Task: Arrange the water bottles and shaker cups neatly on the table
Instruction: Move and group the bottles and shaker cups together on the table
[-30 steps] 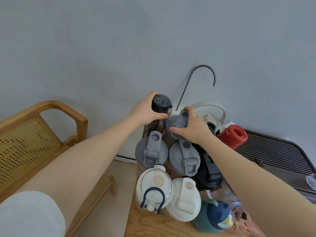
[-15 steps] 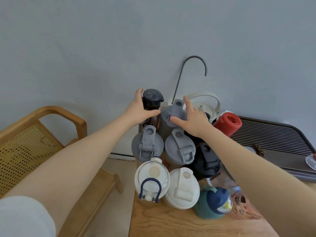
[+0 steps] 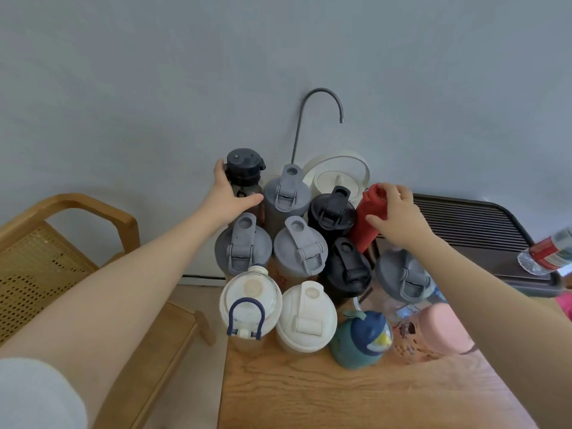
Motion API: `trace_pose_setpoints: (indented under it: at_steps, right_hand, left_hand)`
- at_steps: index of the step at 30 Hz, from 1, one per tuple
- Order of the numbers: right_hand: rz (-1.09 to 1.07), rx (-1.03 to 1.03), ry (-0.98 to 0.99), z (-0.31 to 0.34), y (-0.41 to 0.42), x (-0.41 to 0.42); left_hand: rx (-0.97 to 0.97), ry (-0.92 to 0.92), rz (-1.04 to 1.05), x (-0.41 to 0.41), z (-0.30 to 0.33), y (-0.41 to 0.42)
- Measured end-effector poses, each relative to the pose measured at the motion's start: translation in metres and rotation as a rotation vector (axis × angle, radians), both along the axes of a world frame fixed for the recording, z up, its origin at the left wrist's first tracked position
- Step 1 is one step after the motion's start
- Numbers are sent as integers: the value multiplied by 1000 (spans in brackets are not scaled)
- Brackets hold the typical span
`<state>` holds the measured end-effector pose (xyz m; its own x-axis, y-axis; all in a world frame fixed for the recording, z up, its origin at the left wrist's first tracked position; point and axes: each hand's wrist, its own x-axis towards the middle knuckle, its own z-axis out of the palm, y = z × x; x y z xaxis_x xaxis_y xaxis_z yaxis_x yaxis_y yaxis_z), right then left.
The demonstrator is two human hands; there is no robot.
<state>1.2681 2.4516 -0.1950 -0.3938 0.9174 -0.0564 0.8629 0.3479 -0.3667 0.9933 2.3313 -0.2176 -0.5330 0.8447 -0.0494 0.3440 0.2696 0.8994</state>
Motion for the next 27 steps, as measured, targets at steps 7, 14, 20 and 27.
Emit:
trace_pose_setpoints:
  at_steps: [7, 14, 20, 27]
  right_hand:
    - [26, -10, 45, 6, -2, 1]
    - [15, 119, -114, 4, -12, 8]
    - [-7, 129, -114, 4, -13, 6]
    - [-3, 61, 34, -1, 0, -1]
  left_hand:
    - [-53, -8, 68, 5, 3, -7]
    - [-72, 23, 132, 13, 3, -7]
    - [-115, 54, 143, 11, 1, -5]
    - [-116, -64, 123, 2, 0, -8]
